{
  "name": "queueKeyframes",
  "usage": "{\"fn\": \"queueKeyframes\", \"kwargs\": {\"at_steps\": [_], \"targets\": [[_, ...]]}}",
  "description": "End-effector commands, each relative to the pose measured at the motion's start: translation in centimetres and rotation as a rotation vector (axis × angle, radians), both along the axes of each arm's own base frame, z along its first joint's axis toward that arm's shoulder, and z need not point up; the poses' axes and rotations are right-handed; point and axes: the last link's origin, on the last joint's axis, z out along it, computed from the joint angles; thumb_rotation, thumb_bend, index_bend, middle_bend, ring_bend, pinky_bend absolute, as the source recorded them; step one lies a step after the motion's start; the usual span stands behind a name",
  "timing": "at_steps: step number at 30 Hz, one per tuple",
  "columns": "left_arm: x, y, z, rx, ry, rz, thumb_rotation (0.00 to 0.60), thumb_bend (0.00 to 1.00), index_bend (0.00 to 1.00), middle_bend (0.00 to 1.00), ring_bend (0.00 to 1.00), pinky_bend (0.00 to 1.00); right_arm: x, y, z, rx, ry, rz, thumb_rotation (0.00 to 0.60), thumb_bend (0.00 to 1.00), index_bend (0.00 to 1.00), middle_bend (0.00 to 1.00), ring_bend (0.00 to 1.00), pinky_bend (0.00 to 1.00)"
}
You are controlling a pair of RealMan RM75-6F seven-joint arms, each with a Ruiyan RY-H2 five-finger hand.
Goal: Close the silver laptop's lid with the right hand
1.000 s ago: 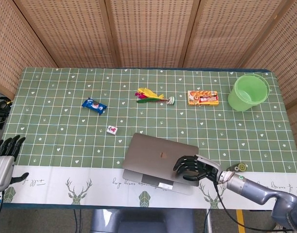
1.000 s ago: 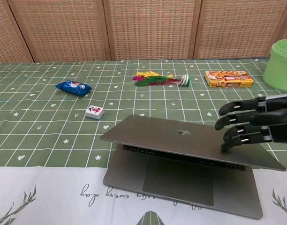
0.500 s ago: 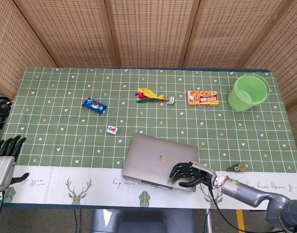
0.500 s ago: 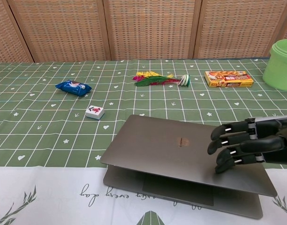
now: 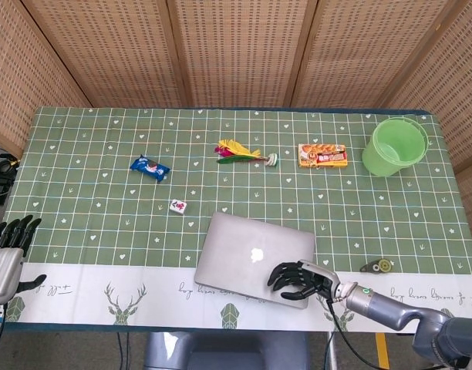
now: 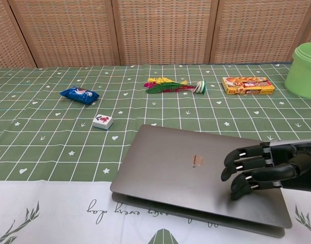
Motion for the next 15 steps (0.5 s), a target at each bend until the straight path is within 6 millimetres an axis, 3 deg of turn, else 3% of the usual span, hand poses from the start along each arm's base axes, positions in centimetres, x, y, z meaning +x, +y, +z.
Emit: {"fn": "queueKeyframes", "kwargs": {"at_steps": [1, 8, 15], "targets": [[-0.01, 0.01, 0.03, 0.002, 0.000, 0.001, 0.600, 0.00, 0.00, 0.00, 0.00, 0.00, -0.11, 0.03, -0.25, -0.001, 0.005, -0.003, 0.600, 0.45, 0.43, 0.44, 0.40, 0.30], [0.03, -0.04, 0.08, 0.004, 0.001, -0.001, 0.600, 0.00, 0.00, 0.00, 0.00, 0.00, -0.45, 0.46, -0.91, 0.007, 0.016, -0.005, 0.600, 0.45, 0.43, 0.43, 0.40, 0.29], [0.05, -0.06, 0.14, 0.006, -0.001, -0.002, 0.600, 0.00, 0.00, 0.00, 0.00, 0.00, -0.10, 0.44, -0.16, -0.019, -0.003, 0.006, 0.600, 0.44, 0.43, 0.42, 0.40, 0.28]]}}
